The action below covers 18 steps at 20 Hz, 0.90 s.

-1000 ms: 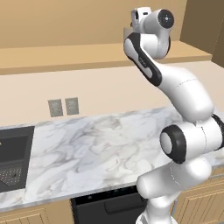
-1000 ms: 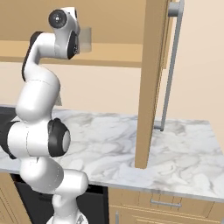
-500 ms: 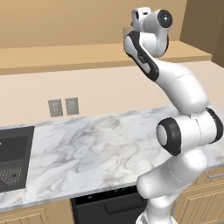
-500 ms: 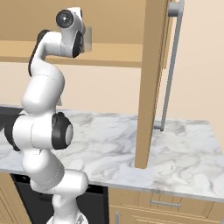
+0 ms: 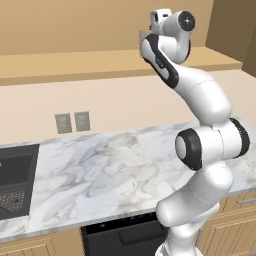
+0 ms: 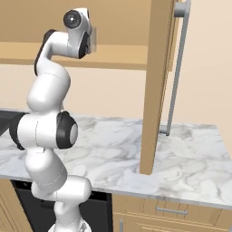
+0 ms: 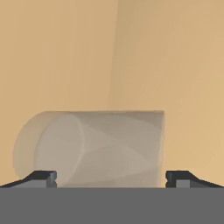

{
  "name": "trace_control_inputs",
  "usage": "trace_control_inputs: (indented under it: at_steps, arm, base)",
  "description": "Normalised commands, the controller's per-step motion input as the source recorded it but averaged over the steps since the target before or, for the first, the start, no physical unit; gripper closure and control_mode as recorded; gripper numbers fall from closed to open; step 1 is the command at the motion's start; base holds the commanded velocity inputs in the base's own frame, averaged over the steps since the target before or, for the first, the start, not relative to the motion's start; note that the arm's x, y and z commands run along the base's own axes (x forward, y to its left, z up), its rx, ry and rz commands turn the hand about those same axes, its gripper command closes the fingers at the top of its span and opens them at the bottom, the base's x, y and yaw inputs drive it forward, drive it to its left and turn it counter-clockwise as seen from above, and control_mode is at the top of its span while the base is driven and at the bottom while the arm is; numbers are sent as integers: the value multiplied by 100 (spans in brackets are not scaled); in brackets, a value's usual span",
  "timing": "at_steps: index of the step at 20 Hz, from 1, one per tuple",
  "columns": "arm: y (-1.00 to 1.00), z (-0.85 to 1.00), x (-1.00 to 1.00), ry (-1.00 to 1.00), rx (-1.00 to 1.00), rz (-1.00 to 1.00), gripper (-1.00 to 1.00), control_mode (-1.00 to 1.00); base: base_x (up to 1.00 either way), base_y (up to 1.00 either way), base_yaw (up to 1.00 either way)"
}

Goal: There is a bowl on the dining counter. Grab a lemon wedge from the fridge and place it in the bowl. Then get the liquor bottle and glass cup from the cabinet and place them next to the bowl.

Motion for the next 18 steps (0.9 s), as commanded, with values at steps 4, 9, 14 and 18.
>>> trace_control_inputs:
  at_steps: [4, 9, 14, 18]
  arm:
    - [0, -7, 9, 0, 0, 0, -100, -100]
    - [0, -22, 0, 0, 0, 0, -100, -100]
    - [0, -25, 0, 0, 0, 0, -100, -100]
    - [0, -24, 0, 3, 0, 0, -100, -100]
  base:
    - [0, 0, 0]
    - [0, 0, 0]
    - [0, 0, 0]
    - [0, 0, 0]
